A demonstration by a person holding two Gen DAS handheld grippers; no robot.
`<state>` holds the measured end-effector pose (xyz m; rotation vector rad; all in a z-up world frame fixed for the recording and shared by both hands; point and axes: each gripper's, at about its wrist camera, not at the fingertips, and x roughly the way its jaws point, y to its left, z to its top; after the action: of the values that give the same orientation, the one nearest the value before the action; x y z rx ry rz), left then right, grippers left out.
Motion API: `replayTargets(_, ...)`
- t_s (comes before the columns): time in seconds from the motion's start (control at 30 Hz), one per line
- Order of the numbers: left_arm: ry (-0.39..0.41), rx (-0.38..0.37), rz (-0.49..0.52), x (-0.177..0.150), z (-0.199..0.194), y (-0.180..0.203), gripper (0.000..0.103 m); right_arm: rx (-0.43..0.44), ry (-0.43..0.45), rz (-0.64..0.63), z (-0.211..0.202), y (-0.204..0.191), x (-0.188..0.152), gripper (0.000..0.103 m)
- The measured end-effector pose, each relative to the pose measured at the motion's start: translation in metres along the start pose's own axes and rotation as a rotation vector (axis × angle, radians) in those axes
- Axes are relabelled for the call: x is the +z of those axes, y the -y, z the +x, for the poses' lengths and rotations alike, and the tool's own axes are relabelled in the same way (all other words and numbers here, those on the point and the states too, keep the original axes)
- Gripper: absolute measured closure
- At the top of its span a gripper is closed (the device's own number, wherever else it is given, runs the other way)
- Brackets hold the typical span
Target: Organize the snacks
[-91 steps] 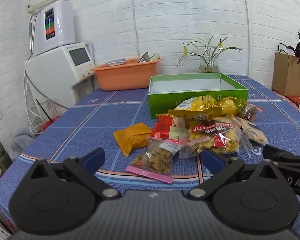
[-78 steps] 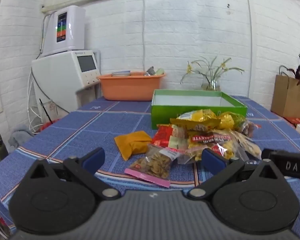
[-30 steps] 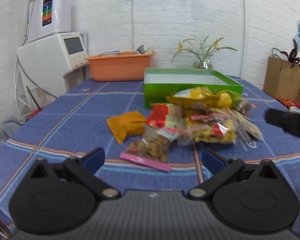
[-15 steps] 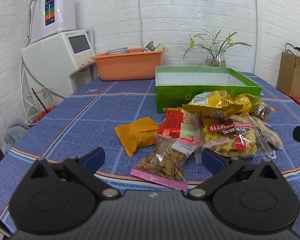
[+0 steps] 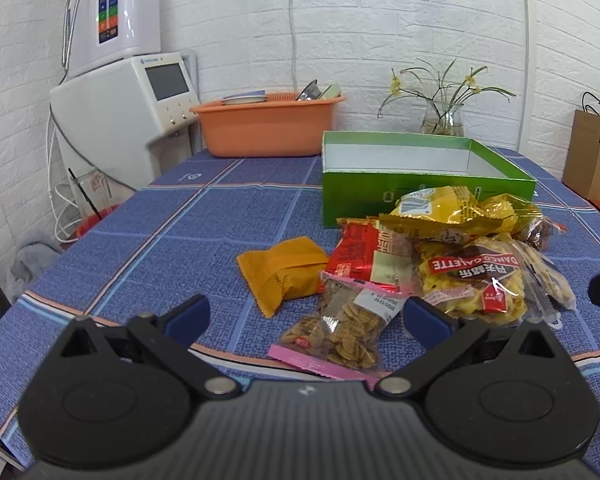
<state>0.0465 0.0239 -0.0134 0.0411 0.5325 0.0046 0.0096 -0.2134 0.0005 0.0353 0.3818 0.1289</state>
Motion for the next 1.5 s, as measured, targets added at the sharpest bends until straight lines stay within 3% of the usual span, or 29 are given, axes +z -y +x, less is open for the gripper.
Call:
replayTargets(0.17,-0.006,-0.027,0.009,-0.006,0.006,-0.002,0.0,-0.007,-0.015,-0.055,-0.001,0.008,-0.003,0.0)
replayTargets(0.53,-0.032,-0.06,0.076,-0.007,0.03,0.004,0.0,0.02,-0.136,0.225,0.043,0.05,-0.005,0.0)
replayTargets(0.77,-0.033,-0.145,0.122,-0.003,0.044,0.009,0.0,0.063,-0.116,0.184,0.058,0.038,0.003,0.0)
replayTargets(0.93,-0.042,-0.184,0.196,0.001,0.058,0.016,0.0,0.069,-0.184,0.134,0.082,0.032,0.005,0.0)
replayTargets(1.07,-0.093,-0.258,0.148,0.002,0.068,0.007,0.001,0.078,-0.183,0.185,0.089,0.039,0.005,0.0)
replayTargets(1.23,-0.144,-0.359,0.085,0.003,0.075,-0.003,0.014,0.141,-0.218,0.326,0.094,0.054,0.0,0.0)
replayTargets(1.3,-0.152,-0.378,0.076,0.003,0.077,-0.005,0.017,0.156,-0.217,0.313,0.095,0.052,0.0,0.0)
replayTargets(1.4,-0.158,-0.417,0.051,0.003,0.074,-0.009,0.041,0.201,-0.229,0.299,0.094,0.052,0.001,0.0)
replayTargets(1.5,-0.174,-0.44,0.027,0.001,0.067,-0.017,0.045,0.255,-0.262,0.347,0.09,0.054,0.003,0.002)
